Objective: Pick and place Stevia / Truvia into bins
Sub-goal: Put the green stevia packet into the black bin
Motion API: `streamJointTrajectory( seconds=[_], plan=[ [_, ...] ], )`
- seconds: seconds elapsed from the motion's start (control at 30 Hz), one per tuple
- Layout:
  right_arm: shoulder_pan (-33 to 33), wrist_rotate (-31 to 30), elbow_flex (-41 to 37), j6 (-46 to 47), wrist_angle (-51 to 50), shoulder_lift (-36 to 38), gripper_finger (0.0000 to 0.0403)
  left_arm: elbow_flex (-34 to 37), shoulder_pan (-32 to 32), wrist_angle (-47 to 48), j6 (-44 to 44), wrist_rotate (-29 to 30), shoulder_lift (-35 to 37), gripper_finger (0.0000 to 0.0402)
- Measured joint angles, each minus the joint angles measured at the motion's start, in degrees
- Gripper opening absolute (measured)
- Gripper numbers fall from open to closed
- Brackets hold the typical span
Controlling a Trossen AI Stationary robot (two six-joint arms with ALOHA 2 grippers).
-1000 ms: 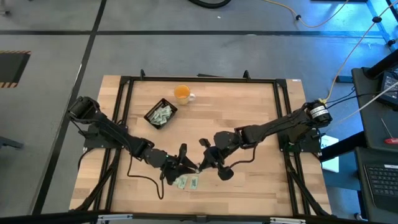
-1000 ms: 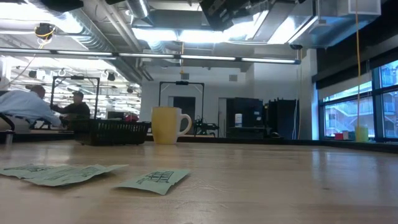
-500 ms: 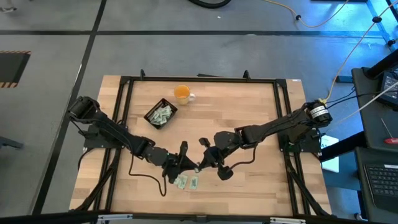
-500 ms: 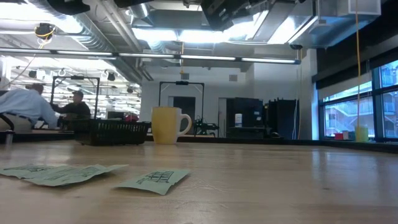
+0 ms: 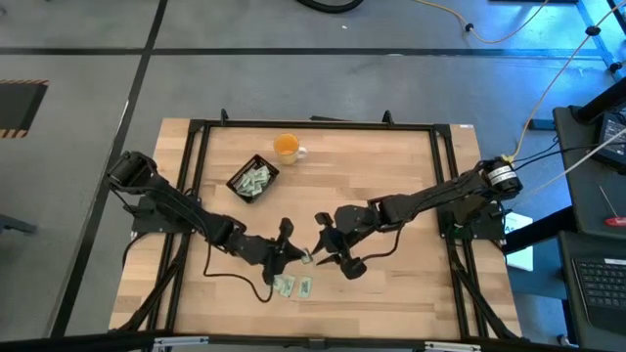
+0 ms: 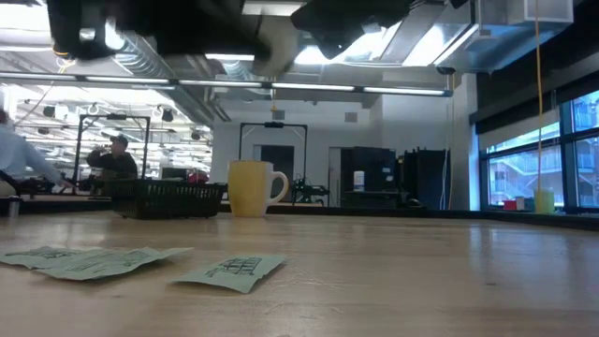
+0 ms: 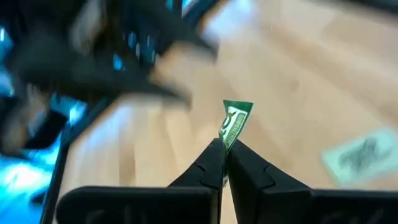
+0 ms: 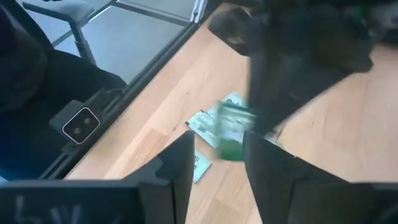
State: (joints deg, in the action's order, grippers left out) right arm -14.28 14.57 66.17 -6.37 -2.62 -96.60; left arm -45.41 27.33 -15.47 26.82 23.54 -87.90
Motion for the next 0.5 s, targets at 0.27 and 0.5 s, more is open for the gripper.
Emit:
streamJointTrajectory(
  seconds=[0.27,0.5],
  plan=[
    [-0.61,0.03,-0.01,-1.75,-0.51,-0.84,0.0152,0.0,0.0,20.85,-13.6,20.21,0.0,0.0008],
    [-1.57,-0.13,-0.09,-1.69,4.44,-6.2,0.0152,0.0,-0.09,35.06,-28.03,34.96,0.02,0.0011]
  ],
)
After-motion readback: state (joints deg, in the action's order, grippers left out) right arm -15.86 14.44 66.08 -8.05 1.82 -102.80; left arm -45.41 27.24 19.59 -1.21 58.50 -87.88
